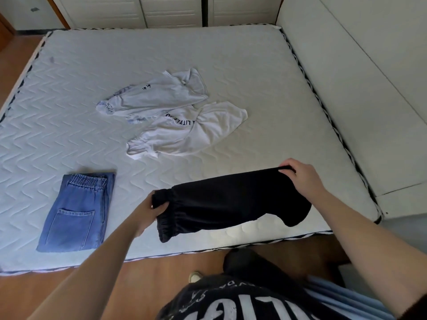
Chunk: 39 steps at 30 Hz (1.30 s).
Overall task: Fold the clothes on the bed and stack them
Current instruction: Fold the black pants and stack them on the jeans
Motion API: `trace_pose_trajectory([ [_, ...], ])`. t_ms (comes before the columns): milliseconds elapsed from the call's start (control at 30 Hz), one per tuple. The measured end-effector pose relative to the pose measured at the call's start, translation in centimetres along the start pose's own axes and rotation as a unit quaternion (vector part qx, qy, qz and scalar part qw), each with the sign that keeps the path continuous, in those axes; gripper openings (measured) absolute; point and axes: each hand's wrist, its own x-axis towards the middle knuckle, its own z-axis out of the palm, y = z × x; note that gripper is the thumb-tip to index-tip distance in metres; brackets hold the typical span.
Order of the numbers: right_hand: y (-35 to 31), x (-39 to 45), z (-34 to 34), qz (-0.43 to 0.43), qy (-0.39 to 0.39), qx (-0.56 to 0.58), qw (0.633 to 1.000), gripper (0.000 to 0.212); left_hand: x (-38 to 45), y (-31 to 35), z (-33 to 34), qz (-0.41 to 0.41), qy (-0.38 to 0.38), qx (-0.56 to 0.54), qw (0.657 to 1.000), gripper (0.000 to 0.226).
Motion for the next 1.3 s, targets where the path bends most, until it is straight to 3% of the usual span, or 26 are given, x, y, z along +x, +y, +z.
trace_pose_trajectory([
  [100,1.6,0.4,2.1,0.022,-0.059,-0.007,0.998,0.008,0.2,-2.6,1.8,-0.027,0.051,0.034,0.998,0.025],
  [500,2.3,10.4,10.4,0.007,-0.198,-0.01,0.98,0.012,1.9,-7.3,4.0,-0.155,0.206,0.06,0.964,0.036],
  [667,-0.2,16.2,16.1,0.011,-0.24,-0.018,0.97,0.018,3.1,-10.5,1.6,-0.18,0.222,0.017,0.958,0.028],
  [967,-4.9,24.2,32.4,-0.006,-0.262,-0.049,0.964,0.029,10.4,-18.1,-6.6,-0.188,0.288,-0.177,0.922,0.044],
  [1300,-5.2,28.9,42.7,-0.122,-0.228,-0.104,0.96,0.021,15.7,-23.5,-13.1,-0.126,0.317,0.119,0.932,0.044],
])
